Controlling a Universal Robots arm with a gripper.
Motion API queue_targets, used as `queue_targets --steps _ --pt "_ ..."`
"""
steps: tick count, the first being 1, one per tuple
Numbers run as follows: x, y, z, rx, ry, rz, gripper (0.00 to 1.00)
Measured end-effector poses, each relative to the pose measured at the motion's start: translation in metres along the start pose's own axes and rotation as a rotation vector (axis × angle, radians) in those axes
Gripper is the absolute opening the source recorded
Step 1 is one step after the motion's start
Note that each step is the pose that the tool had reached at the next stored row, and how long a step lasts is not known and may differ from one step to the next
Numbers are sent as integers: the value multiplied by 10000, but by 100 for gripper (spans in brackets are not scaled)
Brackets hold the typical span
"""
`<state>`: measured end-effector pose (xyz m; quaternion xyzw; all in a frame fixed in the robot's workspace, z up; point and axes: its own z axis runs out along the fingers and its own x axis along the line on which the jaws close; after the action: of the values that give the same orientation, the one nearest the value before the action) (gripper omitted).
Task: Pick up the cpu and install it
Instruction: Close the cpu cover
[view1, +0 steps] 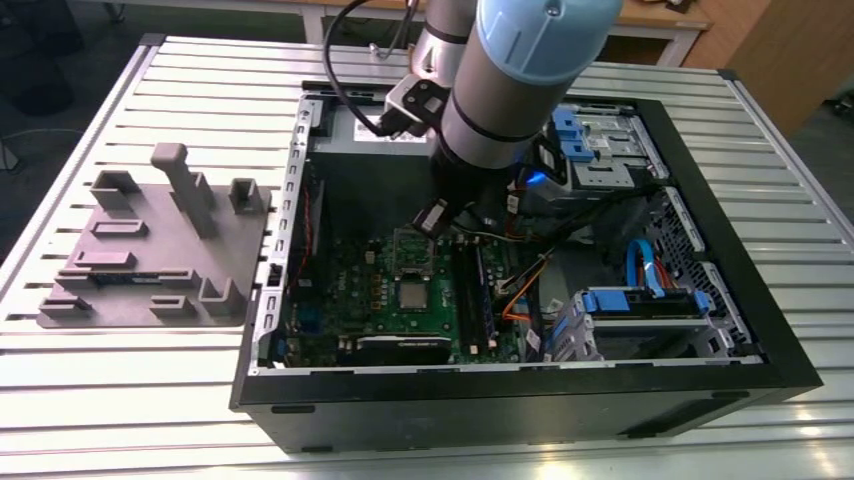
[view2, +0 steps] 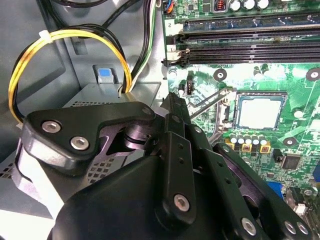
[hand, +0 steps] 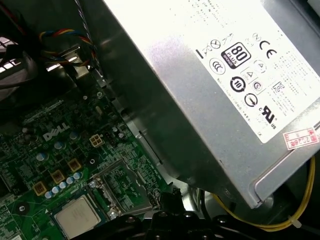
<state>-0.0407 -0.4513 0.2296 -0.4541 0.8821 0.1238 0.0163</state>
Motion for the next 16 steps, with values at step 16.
queue_targets --steps 16 --pt "7 46 -80 13 9 -21 10"
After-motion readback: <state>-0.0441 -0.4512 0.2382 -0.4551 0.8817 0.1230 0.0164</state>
